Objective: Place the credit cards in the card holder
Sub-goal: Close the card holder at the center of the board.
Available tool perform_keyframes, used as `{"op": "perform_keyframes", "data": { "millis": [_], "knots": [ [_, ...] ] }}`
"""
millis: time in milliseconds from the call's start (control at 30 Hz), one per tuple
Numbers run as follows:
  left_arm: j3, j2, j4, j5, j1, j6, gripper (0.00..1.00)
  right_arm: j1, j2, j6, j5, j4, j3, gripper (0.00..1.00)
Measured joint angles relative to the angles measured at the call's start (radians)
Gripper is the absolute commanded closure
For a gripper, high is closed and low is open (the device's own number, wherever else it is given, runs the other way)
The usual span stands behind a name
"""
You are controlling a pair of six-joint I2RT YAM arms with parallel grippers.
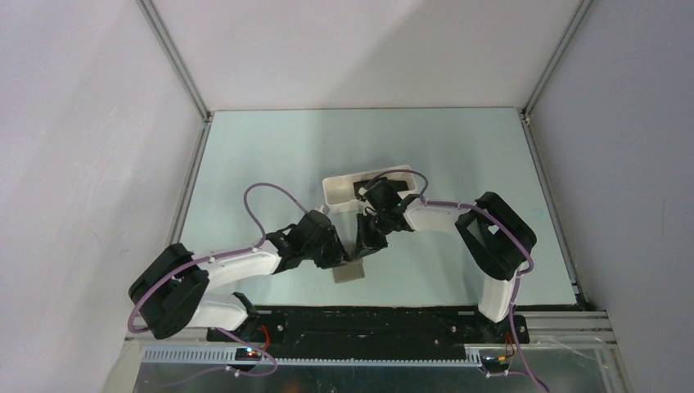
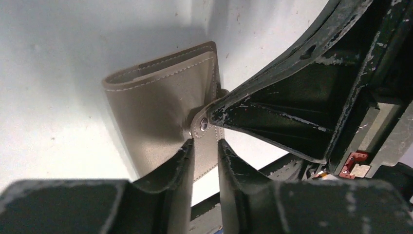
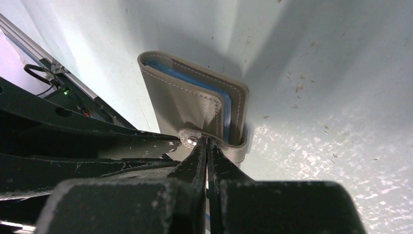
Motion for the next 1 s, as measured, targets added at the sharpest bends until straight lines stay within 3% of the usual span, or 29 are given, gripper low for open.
{"op": "perform_keyframes", "data": {
  "millis": [167, 367, 433, 500, 600, 667, 1000],
  "knots": [
    [0.000, 0.037, 0.023, 0.005, 0.000, -0.008, 0.79, 0.000, 0.000, 0.000, 0.000, 0.001, 0.000, 1.00],
    [0.001, 0.045, 0.016, 0.000, 0.002, -0.010, 0.95, 0.000, 0.000, 0.000, 0.000, 0.001, 0.000, 1.00],
    [0.002, 0.045, 0.009, -0.003, 0.002, -0.009, 0.96, 0.001, 0.000, 0.000, 0.000, 0.001, 0.000, 1.00],
    [0.003, 0.045, 0.005, -0.005, 0.002, -0.009, 0.88, 0.001, 0.000, 0.000, 0.000, 0.001, 0.000, 1.00],
    [0.004, 0.045, 0.002, -0.010, 0.002, -0.008, 0.65, 0.001, 0.000, 0.001, -0.001, 0.002, 0.000, 1.00],
    [0.008, 0.042, 0.002, -0.011, 0.002, -0.010, 0.58, 0.002, 0.000, 0.001, -0.001, 0.003, 0.000, 1.00],
    [0.019, 0.032, -0.012, -0.021, 0.005, -0.025, 0.57, 0.007, 0.000, 0.001, -0.003, 0.008, 0.000, 1.00]
  ]
}}
